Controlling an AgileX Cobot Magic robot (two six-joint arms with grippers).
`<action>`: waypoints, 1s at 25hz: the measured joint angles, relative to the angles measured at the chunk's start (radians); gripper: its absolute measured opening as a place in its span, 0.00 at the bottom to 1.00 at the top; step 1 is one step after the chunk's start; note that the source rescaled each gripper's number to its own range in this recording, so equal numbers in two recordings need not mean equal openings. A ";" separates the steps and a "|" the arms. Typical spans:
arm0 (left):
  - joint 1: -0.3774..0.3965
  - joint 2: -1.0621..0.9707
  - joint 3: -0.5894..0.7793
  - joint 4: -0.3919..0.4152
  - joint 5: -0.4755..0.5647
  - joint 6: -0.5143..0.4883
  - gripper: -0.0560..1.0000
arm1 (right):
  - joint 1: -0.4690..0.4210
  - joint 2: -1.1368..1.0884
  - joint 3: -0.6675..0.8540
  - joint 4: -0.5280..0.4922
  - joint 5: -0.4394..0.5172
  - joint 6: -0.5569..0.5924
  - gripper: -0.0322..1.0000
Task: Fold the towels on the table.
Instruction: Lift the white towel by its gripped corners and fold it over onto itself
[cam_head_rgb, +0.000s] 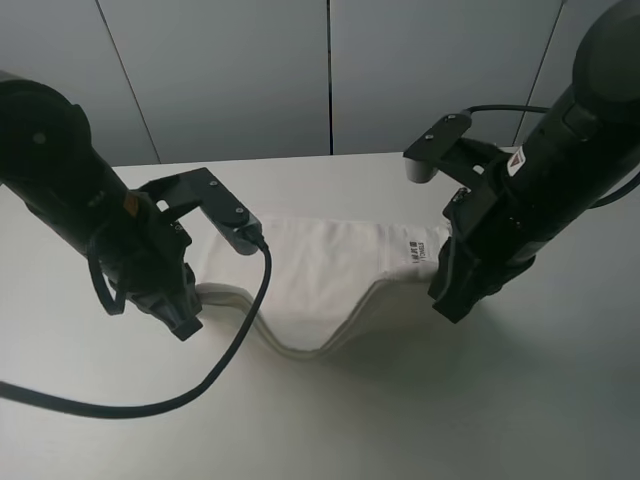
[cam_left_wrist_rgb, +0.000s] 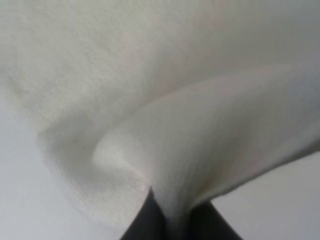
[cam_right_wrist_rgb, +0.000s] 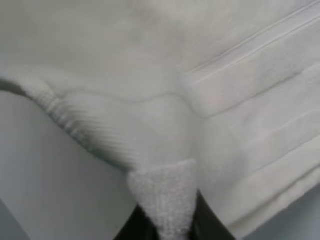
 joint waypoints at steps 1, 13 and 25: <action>0.000 0.000 0.000 0.013 -0.007 -0.037 0.05 | 0.000 0.000 -0.008 -0.013 0.000 0.021 0.03; 0.000 0.000 0.000 0.264 -0.116 -0.493 0.05 | 0.000 -0.002 -0.016 -0.183 -0.113 0.270 0.03; 0.000 0.000 0.000 0.538 -0.232 -0.783 0.05 | -0.008 0.091 -0.021 -0.286 -0.238 0.448 0.03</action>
